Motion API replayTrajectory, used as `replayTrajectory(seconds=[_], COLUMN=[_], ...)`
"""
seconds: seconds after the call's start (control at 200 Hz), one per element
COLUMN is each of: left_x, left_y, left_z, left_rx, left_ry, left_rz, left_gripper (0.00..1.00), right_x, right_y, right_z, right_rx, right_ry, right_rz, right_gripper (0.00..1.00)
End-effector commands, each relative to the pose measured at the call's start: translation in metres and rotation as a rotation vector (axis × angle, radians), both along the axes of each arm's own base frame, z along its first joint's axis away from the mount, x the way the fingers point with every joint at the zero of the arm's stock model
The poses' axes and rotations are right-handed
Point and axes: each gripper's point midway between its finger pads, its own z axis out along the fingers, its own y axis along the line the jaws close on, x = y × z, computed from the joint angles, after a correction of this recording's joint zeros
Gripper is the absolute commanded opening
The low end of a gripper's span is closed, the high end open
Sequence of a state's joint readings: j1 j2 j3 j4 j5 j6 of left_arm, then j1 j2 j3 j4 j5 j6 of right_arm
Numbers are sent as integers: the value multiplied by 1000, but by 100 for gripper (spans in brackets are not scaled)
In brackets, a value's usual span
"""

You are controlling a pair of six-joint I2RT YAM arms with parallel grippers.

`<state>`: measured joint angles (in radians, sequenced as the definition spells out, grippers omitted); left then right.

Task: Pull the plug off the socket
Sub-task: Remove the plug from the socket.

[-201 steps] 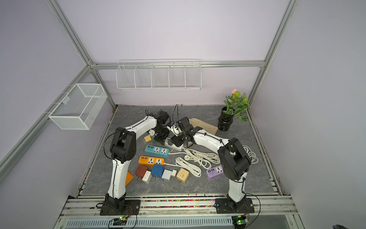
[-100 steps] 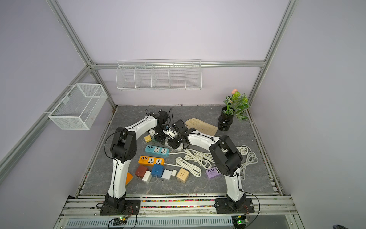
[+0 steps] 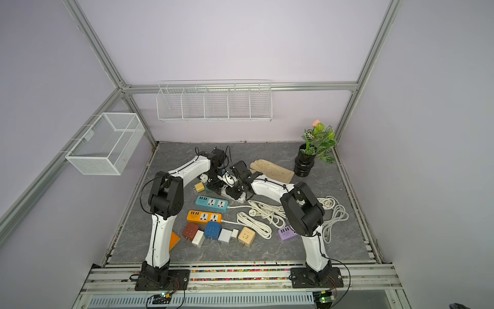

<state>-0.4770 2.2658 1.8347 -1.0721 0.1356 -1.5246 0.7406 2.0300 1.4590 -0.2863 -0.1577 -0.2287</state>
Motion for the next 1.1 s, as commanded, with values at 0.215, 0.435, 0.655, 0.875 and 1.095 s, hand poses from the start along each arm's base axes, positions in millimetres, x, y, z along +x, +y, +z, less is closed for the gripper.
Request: replayTrajectory(seconds=[0.215,0.435,0.655,0.875,1.095], left_x=[3,5,5,8,11], left_y=[0,2,1,1,-3], left_z=[-11,-13,-12,-5,3], left_rx=[17,25,16,8,-22], left_ry=[-5,-9,-18,-48,-81], left_rz=[-3,-4,8,4,10], left_gripper=[0,0,0,0,0], right_x=[-10,-10,-4,14,34], right_y=[15,16,8,-12,-29], right_z=[41,61,72,72,48], right_rx=[89,120,183,254,273], right_ry=[12,-2,40,147,328], right_rz=[29,24,-52,-201,-340], right_gripper=[20,19,19,20,20])
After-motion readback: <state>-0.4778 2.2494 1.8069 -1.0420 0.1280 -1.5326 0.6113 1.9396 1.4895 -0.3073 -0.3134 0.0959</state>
